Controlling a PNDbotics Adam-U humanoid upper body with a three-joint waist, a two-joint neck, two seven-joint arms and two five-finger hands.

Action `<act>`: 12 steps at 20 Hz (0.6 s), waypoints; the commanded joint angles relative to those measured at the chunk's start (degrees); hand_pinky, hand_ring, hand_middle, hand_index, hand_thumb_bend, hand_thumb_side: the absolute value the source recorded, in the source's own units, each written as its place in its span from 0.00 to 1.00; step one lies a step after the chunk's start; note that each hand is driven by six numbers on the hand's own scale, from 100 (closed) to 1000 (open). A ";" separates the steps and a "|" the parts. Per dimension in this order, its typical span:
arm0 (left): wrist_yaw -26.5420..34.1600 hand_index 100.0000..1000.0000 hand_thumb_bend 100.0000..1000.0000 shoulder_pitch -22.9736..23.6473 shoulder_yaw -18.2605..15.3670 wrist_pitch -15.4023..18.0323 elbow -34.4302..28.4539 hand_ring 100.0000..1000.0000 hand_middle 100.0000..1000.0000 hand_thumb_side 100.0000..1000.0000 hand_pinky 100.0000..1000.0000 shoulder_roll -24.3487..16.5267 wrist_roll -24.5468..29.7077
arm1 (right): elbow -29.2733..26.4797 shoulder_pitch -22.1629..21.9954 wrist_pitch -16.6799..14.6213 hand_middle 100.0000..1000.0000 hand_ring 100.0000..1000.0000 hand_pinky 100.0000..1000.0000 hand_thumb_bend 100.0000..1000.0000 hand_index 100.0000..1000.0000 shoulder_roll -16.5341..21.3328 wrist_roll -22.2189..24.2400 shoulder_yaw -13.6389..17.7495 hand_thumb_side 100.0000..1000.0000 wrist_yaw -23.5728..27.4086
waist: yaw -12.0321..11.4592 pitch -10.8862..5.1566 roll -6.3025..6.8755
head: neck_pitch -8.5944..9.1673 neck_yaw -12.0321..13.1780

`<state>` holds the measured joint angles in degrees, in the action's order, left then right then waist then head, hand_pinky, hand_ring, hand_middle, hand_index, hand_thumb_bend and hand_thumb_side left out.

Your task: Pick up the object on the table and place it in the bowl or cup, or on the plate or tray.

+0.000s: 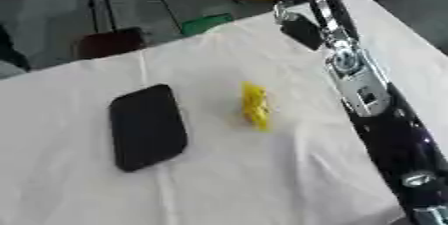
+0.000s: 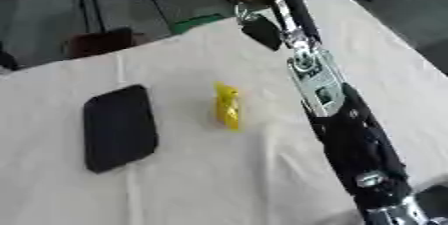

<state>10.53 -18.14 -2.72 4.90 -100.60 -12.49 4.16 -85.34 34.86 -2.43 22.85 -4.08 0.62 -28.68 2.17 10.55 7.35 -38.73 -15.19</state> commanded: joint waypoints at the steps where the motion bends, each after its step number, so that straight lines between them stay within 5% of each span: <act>1: -0.22 0.85 0.30 -0.68 -0.56 0.12 -0.74 0.82 0.88 1.00 0.65 -0.96 -0.08 | -0.51 1.22 -0.02 0.78 0.70 0.70 0.00 0.82 0.37 0.15 -0.02 0.53 -0.28 | 0.00 -0.93 -0.35 | 0.41 -0.02; 12: -0.25 0.85 0.30 -0.69 -0.58 0.10 -0.74 0.82 0.88 1.00 0.65 -0.91 -0.13 | -0.14 1.26 0.12 0.79 0.70 0.70 0.00 0.83 0.43 0.66 -0.27 0.54 -0.54 | 0.17 -0.77 -0.39 | 0.34 -0.12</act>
<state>10.53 -18.14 -2.72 4.90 -100.60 -12.49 4.14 -85.18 34.86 -2.27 22.84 -3.64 0.30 -28.78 2.37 10.55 7.35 -38.73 -15.21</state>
